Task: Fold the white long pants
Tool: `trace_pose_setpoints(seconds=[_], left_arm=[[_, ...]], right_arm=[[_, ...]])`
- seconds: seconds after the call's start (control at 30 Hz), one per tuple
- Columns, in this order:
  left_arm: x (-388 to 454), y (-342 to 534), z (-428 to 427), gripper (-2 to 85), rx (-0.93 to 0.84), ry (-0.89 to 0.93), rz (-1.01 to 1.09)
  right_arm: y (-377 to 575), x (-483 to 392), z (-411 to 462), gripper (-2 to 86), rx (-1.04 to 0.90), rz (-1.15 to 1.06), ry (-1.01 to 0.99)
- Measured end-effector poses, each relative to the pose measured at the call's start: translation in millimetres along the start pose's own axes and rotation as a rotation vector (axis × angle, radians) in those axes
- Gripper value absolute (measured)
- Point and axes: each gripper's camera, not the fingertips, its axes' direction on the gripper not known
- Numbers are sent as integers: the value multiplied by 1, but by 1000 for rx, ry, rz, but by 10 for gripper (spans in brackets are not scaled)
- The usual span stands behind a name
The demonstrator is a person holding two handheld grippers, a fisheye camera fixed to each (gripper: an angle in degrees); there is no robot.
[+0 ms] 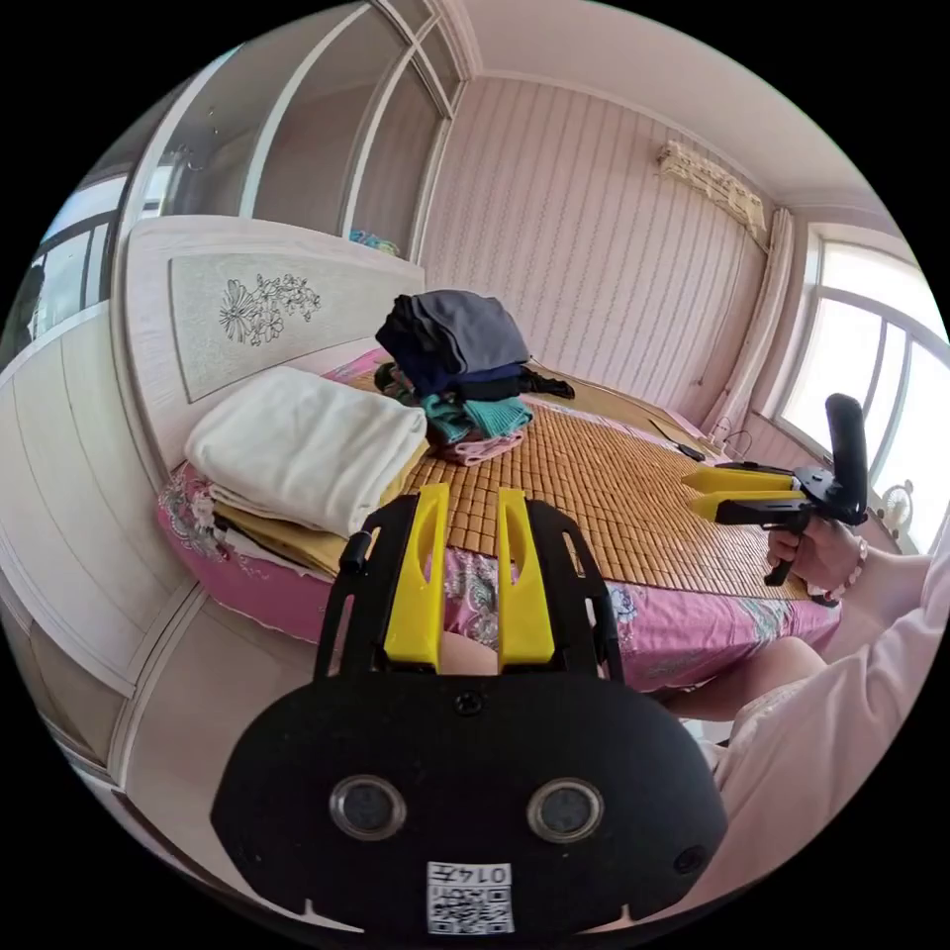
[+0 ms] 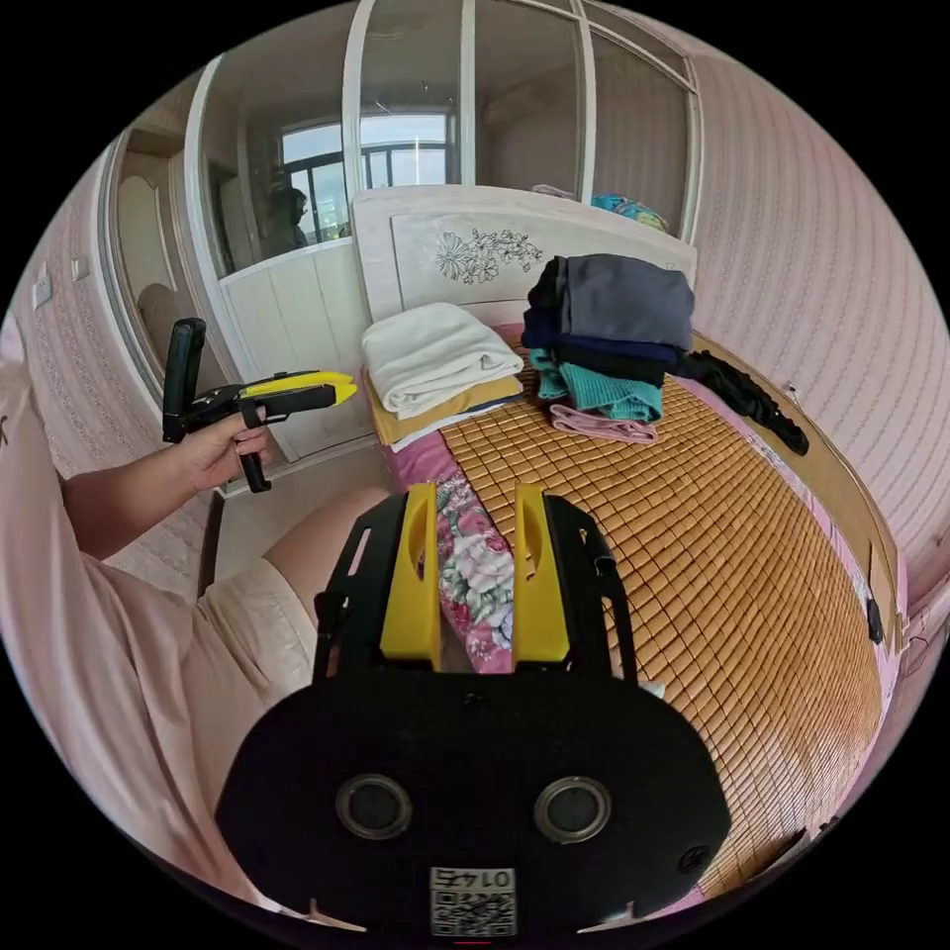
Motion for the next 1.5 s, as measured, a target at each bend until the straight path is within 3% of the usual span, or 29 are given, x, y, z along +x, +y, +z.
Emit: trace_pose_setpoints(seconds=[0.17, 0.37, 0.7, 0.83, 0.97, 1.2, 1.33, 1.5], left_arm=[[-69, 8, 13, 109, -24, -95, -49], [-112, 11, 50, 142, -99, -66, -41], [-141, 17, 110, 117, -241, -135, 35], [-150, 19, 115, 71, -266, -160, 46], [-160, 11, 101, 45, -201, -125, -11], [-169, -43, 40, 35, 101, -58, -22], [-118, -95, 4, 27, 317, -224, 308], [-55, -151, -16, 26, 468, -79, 530]], right_arm=[[-56, -14, 52, 135, 8, -23, -66], [-106, -17, 131, 143, -99, 53, -134], [-186, -10, 265, 152, -228, 116, -211], [-207, -15, 299, 104, -228, 42, -130], [-223, -17, 308, 34, -233, 22, -188], [-253, -7, 231, -7, 79, -35, -225], [-259, 3, 164, -8, 321, -77, -181], [-229, 34, 82, -7, 557, 24, -101]])
